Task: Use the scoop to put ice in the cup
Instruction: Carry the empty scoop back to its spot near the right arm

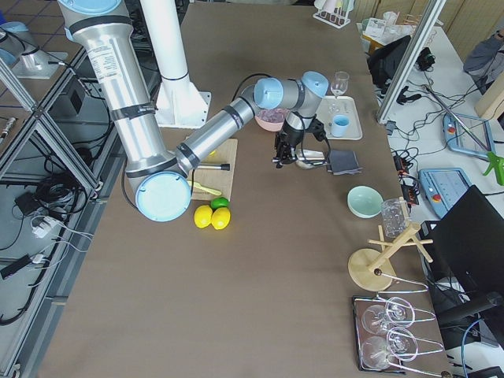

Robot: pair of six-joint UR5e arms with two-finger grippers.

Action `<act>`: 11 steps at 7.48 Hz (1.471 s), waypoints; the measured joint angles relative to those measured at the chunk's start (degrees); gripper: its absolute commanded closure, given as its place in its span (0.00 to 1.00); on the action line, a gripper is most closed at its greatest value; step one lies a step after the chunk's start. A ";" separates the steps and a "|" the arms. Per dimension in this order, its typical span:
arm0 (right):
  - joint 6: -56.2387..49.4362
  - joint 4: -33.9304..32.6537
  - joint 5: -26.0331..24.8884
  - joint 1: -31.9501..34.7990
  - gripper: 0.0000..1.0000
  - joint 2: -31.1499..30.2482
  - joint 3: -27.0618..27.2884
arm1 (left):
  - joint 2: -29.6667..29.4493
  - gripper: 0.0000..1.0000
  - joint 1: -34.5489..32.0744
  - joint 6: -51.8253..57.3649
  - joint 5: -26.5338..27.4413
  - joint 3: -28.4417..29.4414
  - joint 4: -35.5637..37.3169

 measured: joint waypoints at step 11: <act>32.98 46.58 3.00 -6.49 1.00 -18.20 -11.80 | 1.33 0.01 -1.29 0.01 0.00 -2.60 0.15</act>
